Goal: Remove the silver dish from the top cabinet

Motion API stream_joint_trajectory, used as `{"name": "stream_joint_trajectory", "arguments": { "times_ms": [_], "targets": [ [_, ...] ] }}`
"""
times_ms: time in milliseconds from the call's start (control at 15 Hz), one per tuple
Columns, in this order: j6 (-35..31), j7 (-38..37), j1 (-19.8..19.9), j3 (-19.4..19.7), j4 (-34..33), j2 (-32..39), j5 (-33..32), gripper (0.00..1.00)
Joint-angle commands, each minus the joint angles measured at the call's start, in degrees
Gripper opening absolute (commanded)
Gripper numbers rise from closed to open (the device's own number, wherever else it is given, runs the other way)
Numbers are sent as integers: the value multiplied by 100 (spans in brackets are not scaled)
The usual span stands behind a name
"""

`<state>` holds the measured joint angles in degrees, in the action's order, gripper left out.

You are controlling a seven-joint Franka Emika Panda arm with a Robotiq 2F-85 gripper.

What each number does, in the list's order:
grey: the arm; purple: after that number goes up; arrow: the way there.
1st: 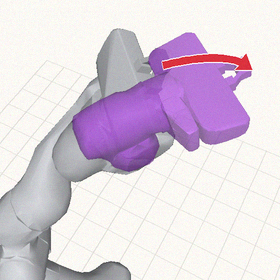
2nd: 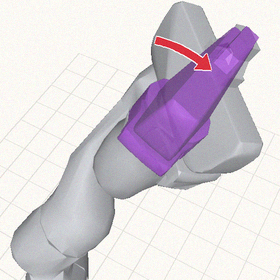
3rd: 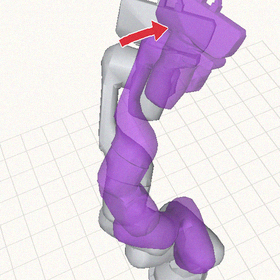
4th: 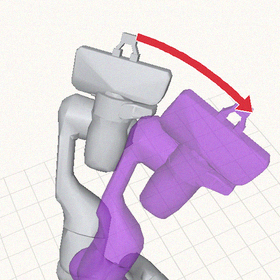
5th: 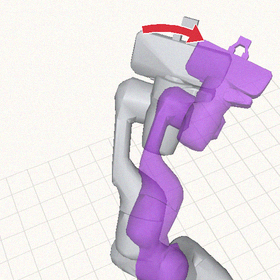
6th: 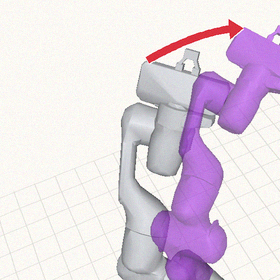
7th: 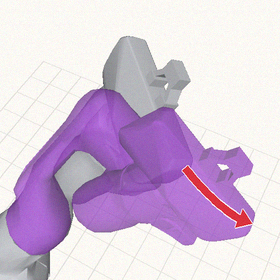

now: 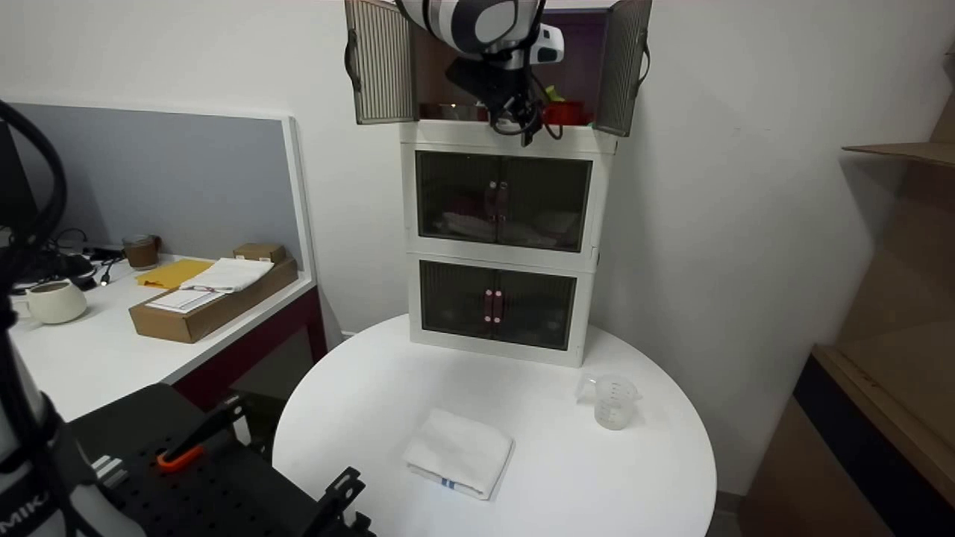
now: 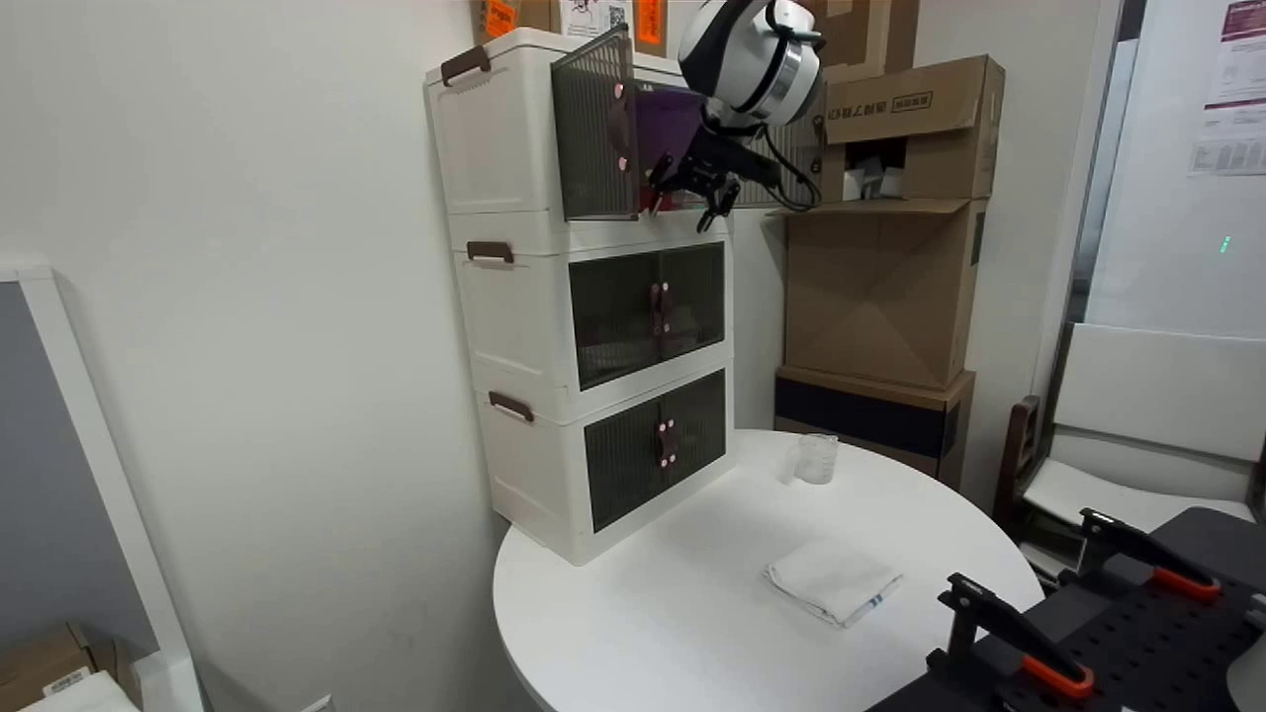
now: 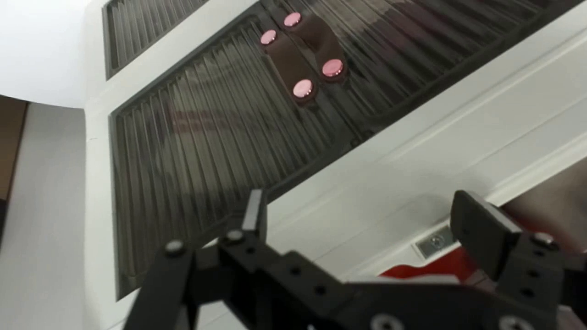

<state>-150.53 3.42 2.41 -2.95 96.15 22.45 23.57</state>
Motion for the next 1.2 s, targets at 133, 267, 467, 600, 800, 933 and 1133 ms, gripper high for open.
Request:
{"name": "stream_joint_trajectory", "arguments": {
  "times_ms": [133,267,467,600,800,933,1133],
  "targets": [
    [-159,-43,-91,-36,87,-69,-586,100],
    [-237,-20,-97,-65,74,-97,-667,100],
    [-556,36,-74,-177,31,-106,-605,100],
    [-785,61,-34,-291,-85,-65,-503,100],
    [-938,127,44,-495,-426,103,-348,100],
    [-942,237,80,-600,-631,194,-180,100],
    [-892,321,157,-789,-1051,400,72,100]
  ]
}}
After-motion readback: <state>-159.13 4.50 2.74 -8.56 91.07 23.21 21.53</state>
